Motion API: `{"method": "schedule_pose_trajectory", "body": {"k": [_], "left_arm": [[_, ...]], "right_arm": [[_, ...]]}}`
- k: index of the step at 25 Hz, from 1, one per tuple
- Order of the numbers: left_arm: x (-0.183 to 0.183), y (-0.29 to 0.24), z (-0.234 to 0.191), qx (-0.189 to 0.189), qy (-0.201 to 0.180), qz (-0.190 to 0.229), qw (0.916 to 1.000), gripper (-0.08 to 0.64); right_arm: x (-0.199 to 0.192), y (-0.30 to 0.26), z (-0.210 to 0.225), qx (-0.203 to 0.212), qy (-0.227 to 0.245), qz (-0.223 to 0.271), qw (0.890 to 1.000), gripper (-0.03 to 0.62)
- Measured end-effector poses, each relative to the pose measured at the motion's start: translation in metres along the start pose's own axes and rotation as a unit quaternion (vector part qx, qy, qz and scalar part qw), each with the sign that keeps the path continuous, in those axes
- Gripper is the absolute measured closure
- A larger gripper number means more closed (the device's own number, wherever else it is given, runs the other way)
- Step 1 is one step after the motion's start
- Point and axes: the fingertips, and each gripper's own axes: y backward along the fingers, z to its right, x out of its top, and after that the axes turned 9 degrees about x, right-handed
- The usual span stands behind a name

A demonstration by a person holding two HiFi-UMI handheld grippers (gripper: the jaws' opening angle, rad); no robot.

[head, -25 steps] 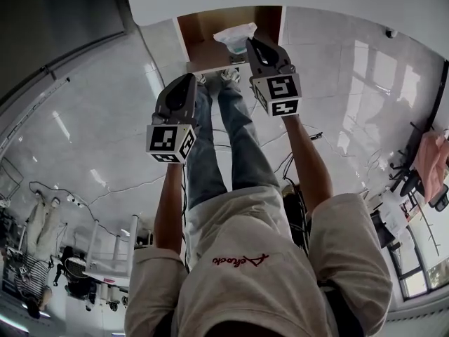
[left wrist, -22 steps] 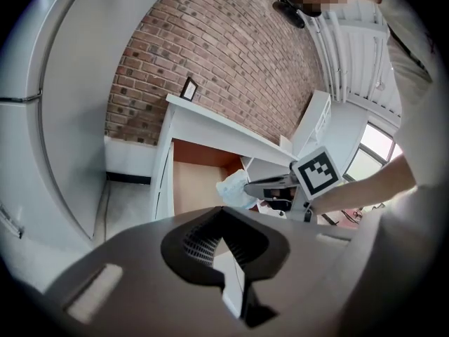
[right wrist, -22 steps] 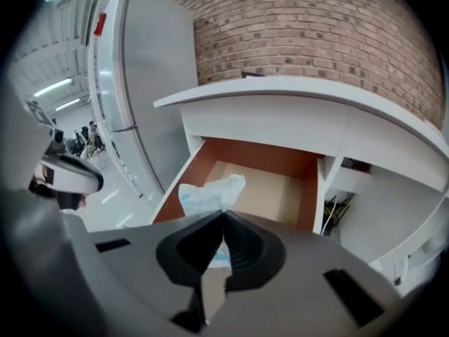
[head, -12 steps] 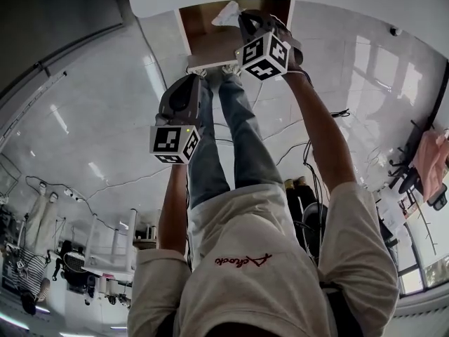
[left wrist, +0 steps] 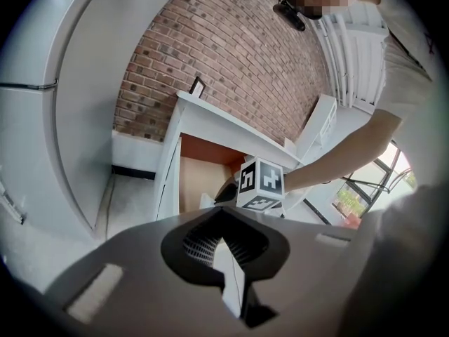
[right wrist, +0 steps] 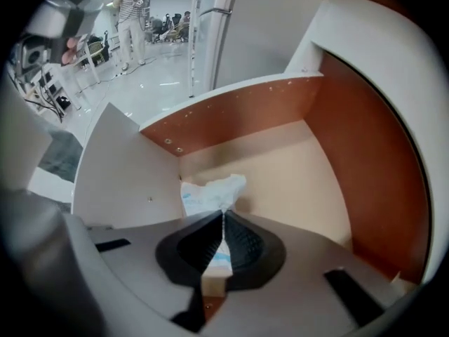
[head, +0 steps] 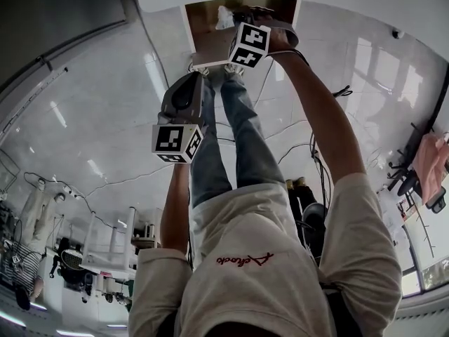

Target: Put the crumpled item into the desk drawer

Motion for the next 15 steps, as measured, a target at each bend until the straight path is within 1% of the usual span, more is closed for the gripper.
{"method": "schedule_pose_trajectory", "body": {"k": [5,12,15], "left_arm": [[-0.007,0.002,-0.002,0.001,0.005,-0.005,1.0000,0.552],[-0.004,0.005,-0.008,0.006,0.007,-0.005,0.9999,0.552],[-0.001,0.007,-0.009,0.006,0.007,-0.004,0.9999,0.552]], "right_arm": [[-0.006,-0.019,-0.011,0.032,-0.011,-0.013,0.999,0.578],[-0.008,-0.025,-0.007,0.030,-0.018,-0.016,0.999,0.578],[-0.007,-0.025,-0.008,0.044,-0.019,-0.017,0.999,0.577]]}}
